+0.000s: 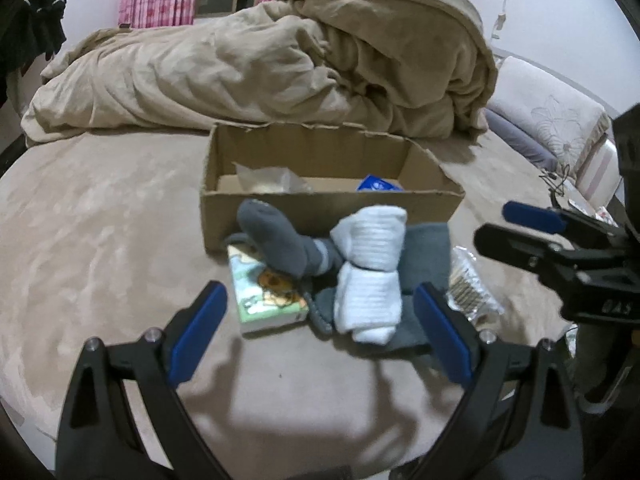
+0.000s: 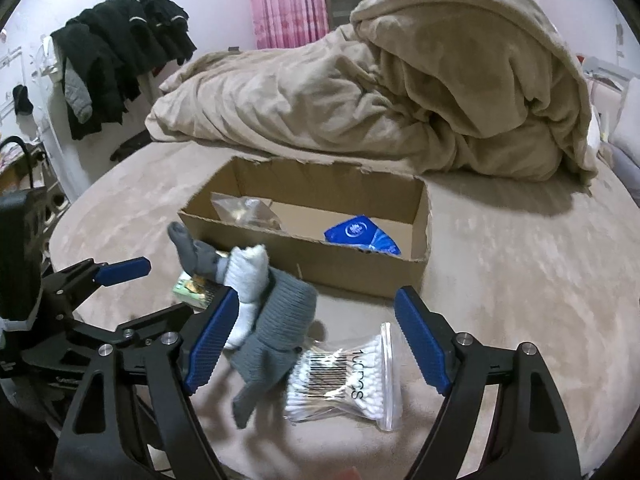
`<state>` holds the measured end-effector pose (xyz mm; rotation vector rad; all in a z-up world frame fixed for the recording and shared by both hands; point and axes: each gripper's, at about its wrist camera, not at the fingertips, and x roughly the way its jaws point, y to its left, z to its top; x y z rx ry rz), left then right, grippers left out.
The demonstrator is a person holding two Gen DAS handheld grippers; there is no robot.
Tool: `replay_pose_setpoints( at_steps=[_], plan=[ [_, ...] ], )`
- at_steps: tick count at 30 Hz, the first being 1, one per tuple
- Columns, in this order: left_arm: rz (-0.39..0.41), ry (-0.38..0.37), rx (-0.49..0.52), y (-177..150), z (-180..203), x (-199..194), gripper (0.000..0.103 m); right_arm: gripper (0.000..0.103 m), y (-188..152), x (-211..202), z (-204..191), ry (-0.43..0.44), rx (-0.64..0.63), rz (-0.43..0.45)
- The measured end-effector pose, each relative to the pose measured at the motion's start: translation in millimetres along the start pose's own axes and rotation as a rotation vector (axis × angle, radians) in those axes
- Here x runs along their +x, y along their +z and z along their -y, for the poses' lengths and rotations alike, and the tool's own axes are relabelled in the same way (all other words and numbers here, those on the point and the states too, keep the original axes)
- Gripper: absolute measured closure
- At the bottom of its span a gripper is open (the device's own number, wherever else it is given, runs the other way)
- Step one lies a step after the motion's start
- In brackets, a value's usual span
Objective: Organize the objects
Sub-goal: 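Grasp the grey sock with the right tool while the left tool grasps the white sock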
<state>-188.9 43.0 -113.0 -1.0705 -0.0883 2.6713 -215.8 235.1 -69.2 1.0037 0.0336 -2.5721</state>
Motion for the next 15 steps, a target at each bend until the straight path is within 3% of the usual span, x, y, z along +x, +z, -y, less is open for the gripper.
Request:
replay_pose_setpoints(
  at_steps=[3, 5, 8, 10, 15],
  plan=[
    [-0.012, -0.014, 0.018, -4, 4, 13, 0.01, 0.034, -2, 12, 2, 0.005, 0.008, -0.037],
    [-0.036, -0.024, 0.022, -4, 6, 21, 0.017, 0.034, -3, 17, 2, 0.019, 0.01, -0.043],
    [-0.027, -0.042, 0.038, -6, 11, 28, 0.02, 0.035, -3, 26, 2, 0.042, 0.025, -0.054],
    [-0.034, -0.027, 0.063, -6, 16, 34, 0.031, 0.036, -3, 32, 1, 0.054, 0.03, -0.064],
    [-0.019, -0.055, 0.108, -9, 22, 38, 0.045, 0.04, -4, 52, -4, 0.083, 0.03, -0.105]
  ],
)
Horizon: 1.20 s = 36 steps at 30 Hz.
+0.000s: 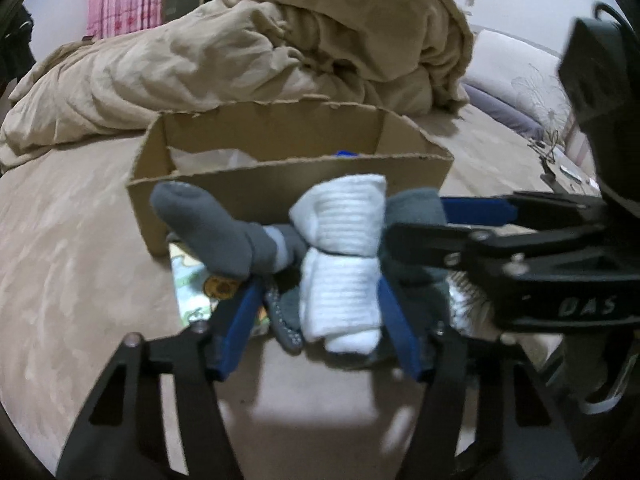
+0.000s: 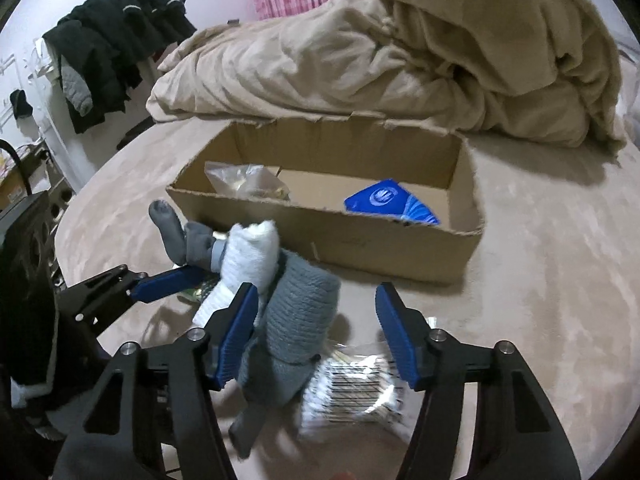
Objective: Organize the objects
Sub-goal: 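Grasp the grey sock with the right tool while the left tool grasps the white sock, then pull the socks apart and lift both over the cardboard box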
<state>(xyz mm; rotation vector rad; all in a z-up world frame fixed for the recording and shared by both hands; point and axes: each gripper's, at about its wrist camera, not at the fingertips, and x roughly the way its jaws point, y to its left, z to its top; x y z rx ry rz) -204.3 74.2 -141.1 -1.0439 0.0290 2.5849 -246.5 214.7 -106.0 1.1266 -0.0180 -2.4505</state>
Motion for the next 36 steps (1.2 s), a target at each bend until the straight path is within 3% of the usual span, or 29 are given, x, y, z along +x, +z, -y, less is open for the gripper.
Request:
replay_pose_setpoints(
  at_steps=[1, 3, 6, 12, 18, 26, 30, 36],
  plan=[
    [0.002, -0.006, 0.005, 0, 0, 0, 0.05, 0.042, 0, 5, 0, -0.002, 0.006, -0.02],
    [-0.005, -0.019, 0.011, -1, 2, 1, 0.057, 0.063, -1, 10, 2, 0.033, 0.026, -0.046],
    [0.005, -0.037, 0.013, -1, 4, -4, 0.063, 0.069, -1, 4, 1, 0.037, 0.025, -0.029],
    [0.029, -0.057, -0.007, 3, 3, -18, 0.074, 0.07, 0, -17, 4, 0.054, 0.044, 0.007],
    [0.077, -0.057, -0.004, 9, 3, -37, 0.077, 0.071, 5, -41, 9, 0.046, 0.06, 0.067],
    [-0.109, -0.039, -0.005, -1, 10, 10, 0.065, 0.071, 4, -45, 14, 0.001, 0.073, 0.072],
    [-0.083, -0.018, 0.065, -2, 25, 15, 0.066, 0.071, 6, -54, 16, -0.016, 0.072, 0.094],
    [-0.029, -0.037, 0.039, 2, 27, 4, 0.075, 0.072, 7, -73, 17, -0.022, 0.072, 0.137]
  ],
)
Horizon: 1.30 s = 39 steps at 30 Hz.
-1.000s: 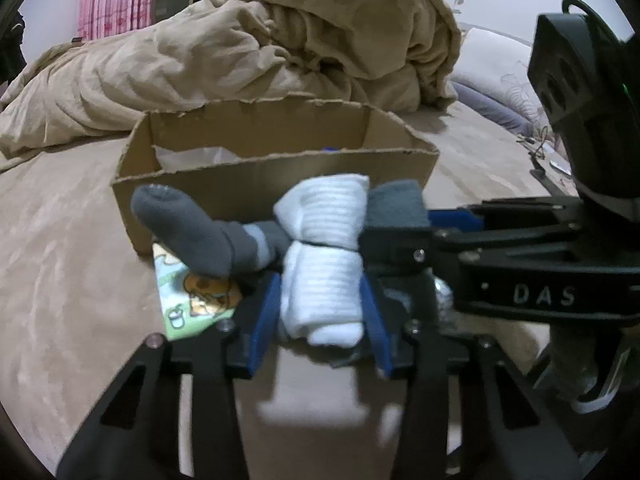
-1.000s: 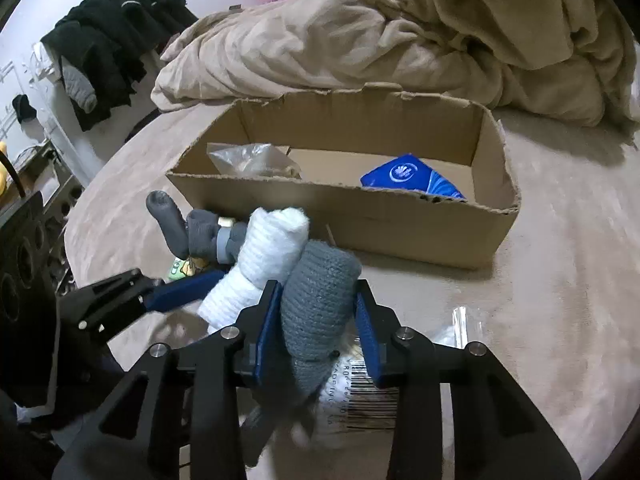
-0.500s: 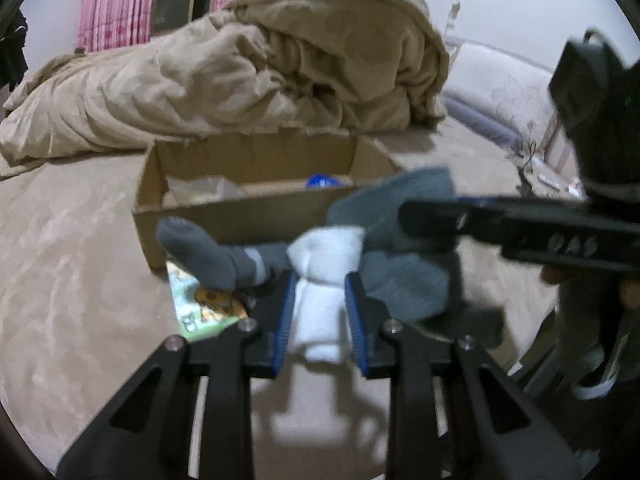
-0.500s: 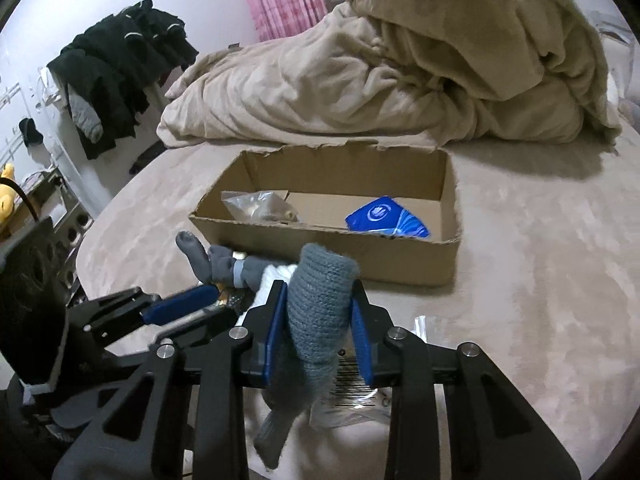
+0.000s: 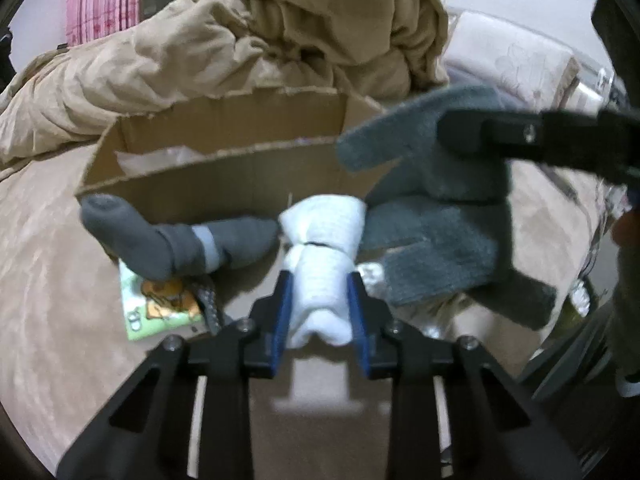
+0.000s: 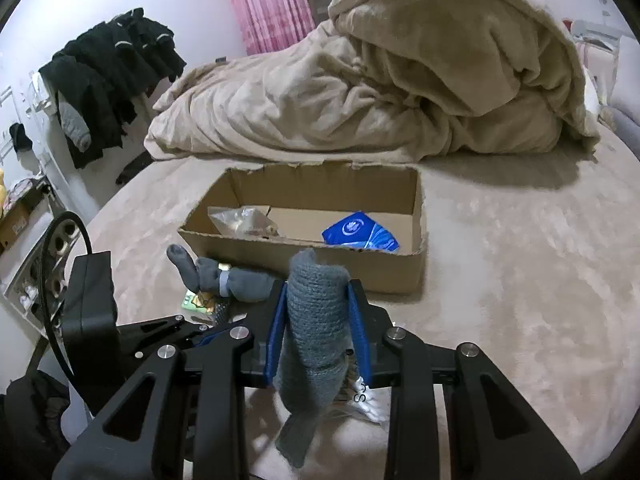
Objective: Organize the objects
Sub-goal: 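Pull the socks apart and lift both over the cardboard box, then lower both socks into the box and open both tools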
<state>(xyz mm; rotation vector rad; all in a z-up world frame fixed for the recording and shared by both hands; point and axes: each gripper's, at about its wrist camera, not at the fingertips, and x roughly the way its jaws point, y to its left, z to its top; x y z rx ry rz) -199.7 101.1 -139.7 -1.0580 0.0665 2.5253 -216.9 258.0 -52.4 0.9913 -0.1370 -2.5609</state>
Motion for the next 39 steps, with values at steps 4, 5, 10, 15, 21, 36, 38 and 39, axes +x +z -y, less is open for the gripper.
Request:
replay_pose_setpoints(
  at_steps=[4, 5, 10, 15, 21, 36, 38, 39],
  plan=[
    [0.048, -0.022, -0.023, 7, -4, -22, 0.076, 0.074, 4, -15, 3, -0.011, 0.002, 0.043],
    [0.066, -0.029, -0.026, 10, -5, -32, 0.076, 0.075, 5, -17, 3, -0.012, 0.004, 0.048],
    [0.144, -0.046, -0.034, 27, -10, -73, 0.076, 0.075, 17, -38, 1, -0.003, 0.006, 0.105],
    [0.211, -0.035, -0.057, 53, -29, -103, 0.076, 0.075, 40, -54, -10, 0.008, -0.029, 0.169],
    [0.238, -0.006, -0.116, 79, -67, -114, 0.076, 0.075, 70, -53, -19, 0.01, -0.071, 0.203],
    [0.086, 0.04, -0.152, 113, -121, -11, 0.076, 0.075, 106, 62, -34, 0.053, -0.082, 0.109],
    [0.072, 0.032, -0.148, 114, -124, 3, 0.076, 0.075, 104, 83, -30, 0.057, -0.049, 0.068],
    [0.06, 0.043, -0.151, 113, -125, 8, 0.076, 0.075, 103, 95, -27, 0.066, -0.028, 0.038]
  ],
)
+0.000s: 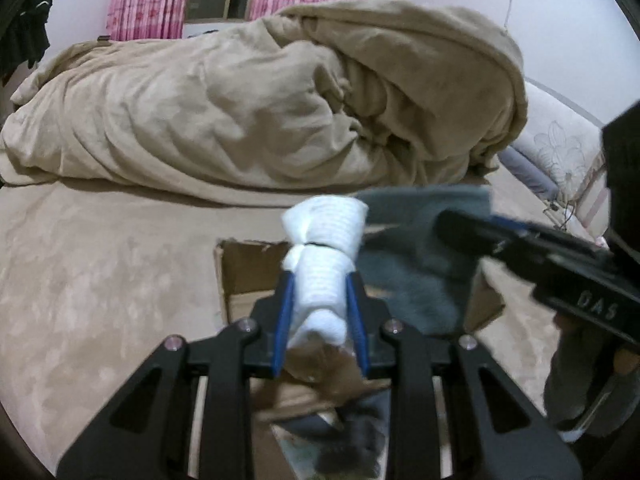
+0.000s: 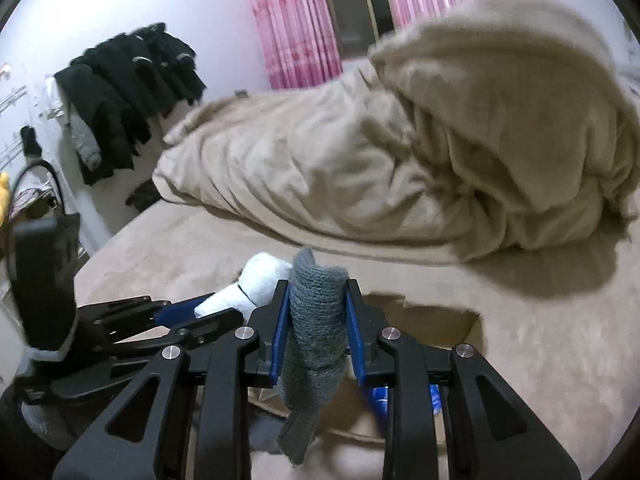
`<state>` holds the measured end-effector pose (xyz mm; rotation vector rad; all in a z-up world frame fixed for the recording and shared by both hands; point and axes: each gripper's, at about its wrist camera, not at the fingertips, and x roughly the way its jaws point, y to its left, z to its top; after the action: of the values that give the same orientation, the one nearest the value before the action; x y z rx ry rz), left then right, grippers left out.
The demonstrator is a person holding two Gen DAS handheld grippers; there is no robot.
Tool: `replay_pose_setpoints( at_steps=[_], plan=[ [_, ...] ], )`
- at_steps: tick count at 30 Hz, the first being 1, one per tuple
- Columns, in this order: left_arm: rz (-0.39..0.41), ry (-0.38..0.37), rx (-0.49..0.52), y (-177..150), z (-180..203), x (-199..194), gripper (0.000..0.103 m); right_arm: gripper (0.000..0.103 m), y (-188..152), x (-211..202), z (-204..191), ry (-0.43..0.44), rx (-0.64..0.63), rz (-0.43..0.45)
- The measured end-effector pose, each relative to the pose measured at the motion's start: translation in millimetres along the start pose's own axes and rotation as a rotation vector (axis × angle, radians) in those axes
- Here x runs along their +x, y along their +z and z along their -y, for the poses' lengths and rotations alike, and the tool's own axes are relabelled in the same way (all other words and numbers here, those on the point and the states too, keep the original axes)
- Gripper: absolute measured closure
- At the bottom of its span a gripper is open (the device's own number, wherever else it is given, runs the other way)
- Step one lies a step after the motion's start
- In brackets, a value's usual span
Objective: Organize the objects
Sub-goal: 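Lower both socks into the box and open both tools, then grasp the cotton swab bag with the right tool while the left tool grasps the green tissue pack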
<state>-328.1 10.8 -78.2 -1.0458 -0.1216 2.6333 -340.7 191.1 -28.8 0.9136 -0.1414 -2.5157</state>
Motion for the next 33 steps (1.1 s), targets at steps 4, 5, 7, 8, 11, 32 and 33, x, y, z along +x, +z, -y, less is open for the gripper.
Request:
replay_pose_setpoints(
  at_steps=[4, 5, 7, 8, 11, 32, 33],
  plan=[
    [-0.058, -0.01, -0.035, -3, -7, 15, 0.073, 0.075, -13, 35, 8, -0.048, 0.016, -0.094],
    [-0.073, 0.003, -0.027, -5, -6, 20, 0.072, 0.075, -18, 46, 12, -0.06, 0.036, -0.139],
    [-0.111, -0.001, -0.021, -8, -6, 27, 0.068, 0.075, -23, 56, 17, -0.074, 0.045, -0.175],
    [-0.12, 0.002, -0.015, -10, -6, 29, 0.068, 0.074, -26, 61, 20, -0.085, 0.051, -0.183],
    [-0.117, 0.019, -0.008, -11, -6, 27, 0.065, 0.066, -28, 61, 27, -0.09, 0.085, -0.184],
    [0.157, 0.025, -0.079, -48, 1, -132, 0.013, 0.021, -29, -102, 8, -0.186, 0.008, 0.113],
    [0.168, 0.034, -0.088, -56, 1, -140, 0.012, 0.018, -34, -112, 6, -0.191, 0.004, 0.127]
  ],
)
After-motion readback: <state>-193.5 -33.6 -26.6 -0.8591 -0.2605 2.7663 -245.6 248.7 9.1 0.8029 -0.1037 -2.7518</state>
